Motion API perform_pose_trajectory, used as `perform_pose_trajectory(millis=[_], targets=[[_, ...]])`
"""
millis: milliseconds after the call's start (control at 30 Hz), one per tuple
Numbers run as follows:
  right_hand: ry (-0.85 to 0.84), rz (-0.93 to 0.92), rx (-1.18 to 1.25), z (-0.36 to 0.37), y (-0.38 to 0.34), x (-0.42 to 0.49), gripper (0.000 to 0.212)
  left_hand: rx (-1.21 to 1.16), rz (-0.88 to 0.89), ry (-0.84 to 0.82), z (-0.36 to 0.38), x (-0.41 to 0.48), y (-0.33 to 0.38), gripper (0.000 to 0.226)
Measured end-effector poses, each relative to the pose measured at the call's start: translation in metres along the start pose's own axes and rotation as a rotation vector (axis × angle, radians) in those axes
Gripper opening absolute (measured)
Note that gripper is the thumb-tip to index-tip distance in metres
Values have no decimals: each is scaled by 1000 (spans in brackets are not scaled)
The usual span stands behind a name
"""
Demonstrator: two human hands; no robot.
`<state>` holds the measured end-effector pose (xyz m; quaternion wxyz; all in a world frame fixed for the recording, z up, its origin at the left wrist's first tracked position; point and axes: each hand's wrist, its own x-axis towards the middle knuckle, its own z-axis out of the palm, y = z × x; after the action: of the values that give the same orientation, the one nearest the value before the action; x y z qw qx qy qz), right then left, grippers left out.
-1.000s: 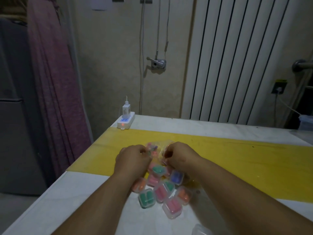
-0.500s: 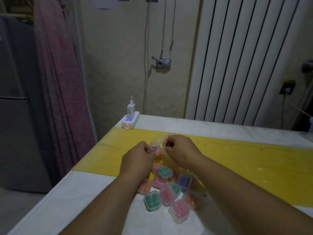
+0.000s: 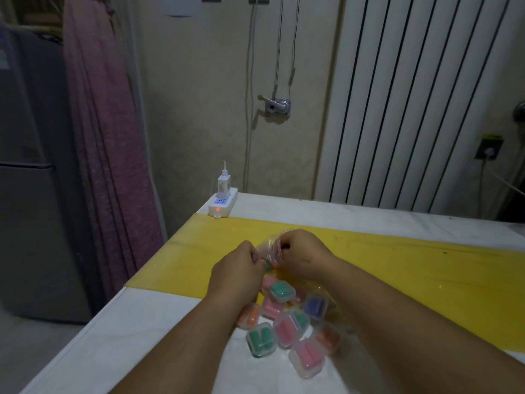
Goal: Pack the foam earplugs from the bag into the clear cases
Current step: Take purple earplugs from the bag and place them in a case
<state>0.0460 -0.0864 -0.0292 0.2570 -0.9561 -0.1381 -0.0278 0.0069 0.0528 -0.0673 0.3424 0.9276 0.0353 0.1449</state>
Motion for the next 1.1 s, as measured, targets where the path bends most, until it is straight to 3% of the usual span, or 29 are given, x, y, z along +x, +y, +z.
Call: perform_pose_trajectory(millis=[133,367,800,1000,1100], targets=[[-50,30,-78,4,1,2,13,21,17,-1,1,0,0,10],[-102,11,-154,17,3,15,22,38,47,-4,1,1,-1,10],[61,160,-91,19,-3,18,16,19,16,5,1,1,-2,11],[122,56,177,18,0,10,7,-59,-39,10,-2,-1,2,19],[154,29,126,14,6,13,12,-250,-88,54,-7,-1,9,21]])
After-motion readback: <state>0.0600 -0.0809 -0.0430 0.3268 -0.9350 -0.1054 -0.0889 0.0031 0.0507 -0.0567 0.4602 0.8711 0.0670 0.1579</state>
